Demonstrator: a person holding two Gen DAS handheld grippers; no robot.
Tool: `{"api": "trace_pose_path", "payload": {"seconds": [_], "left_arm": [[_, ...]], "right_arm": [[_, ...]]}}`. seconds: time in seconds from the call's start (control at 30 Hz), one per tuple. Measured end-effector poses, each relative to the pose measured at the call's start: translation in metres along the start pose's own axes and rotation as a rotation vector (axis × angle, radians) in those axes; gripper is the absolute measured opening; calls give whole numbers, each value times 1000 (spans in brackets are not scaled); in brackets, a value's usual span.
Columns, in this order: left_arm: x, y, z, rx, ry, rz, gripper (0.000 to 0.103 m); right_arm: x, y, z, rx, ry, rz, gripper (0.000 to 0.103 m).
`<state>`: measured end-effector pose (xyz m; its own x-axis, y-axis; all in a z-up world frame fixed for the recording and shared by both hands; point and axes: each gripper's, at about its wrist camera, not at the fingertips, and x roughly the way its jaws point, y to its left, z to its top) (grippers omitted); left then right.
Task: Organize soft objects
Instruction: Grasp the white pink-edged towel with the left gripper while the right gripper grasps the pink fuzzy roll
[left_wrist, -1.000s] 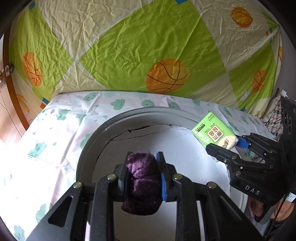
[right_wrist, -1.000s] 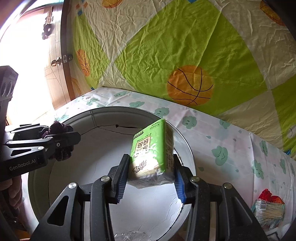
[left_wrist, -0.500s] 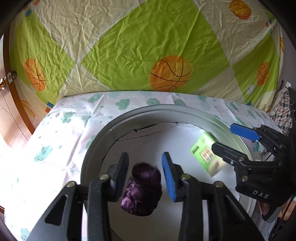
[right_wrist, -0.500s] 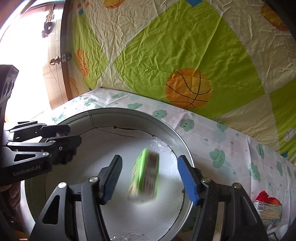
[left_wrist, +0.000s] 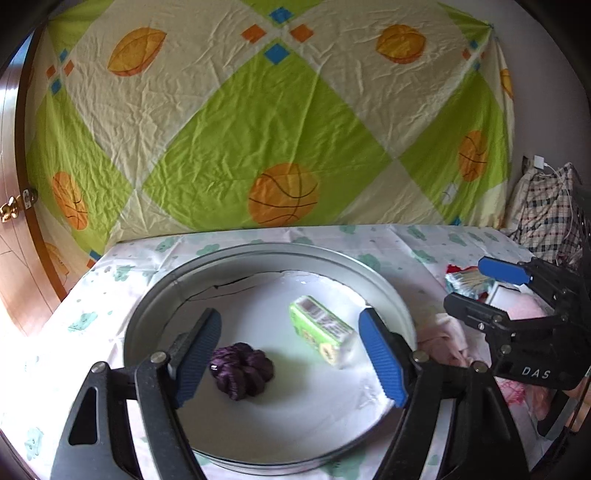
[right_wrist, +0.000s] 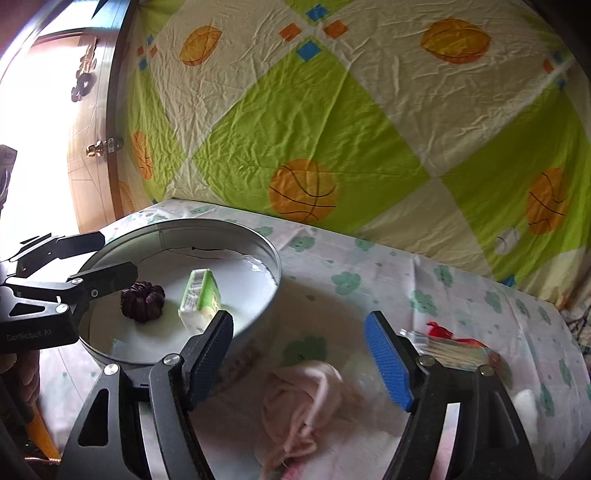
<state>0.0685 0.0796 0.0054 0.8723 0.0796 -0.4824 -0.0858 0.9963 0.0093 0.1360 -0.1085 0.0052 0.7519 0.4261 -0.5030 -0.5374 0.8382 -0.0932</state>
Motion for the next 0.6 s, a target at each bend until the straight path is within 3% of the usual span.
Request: {"api": "trace_pose_path", "payload": {"seconds": [0.3,0.6], "left_arm": [[-6,-99,-21,97,18,-174,78],[15,-168,-40,160,123,-283,78]], "right_arm": [[-50,-81,-53,137,5,-208,76],[-48,-121,-78,250,74,-242,77]]}}
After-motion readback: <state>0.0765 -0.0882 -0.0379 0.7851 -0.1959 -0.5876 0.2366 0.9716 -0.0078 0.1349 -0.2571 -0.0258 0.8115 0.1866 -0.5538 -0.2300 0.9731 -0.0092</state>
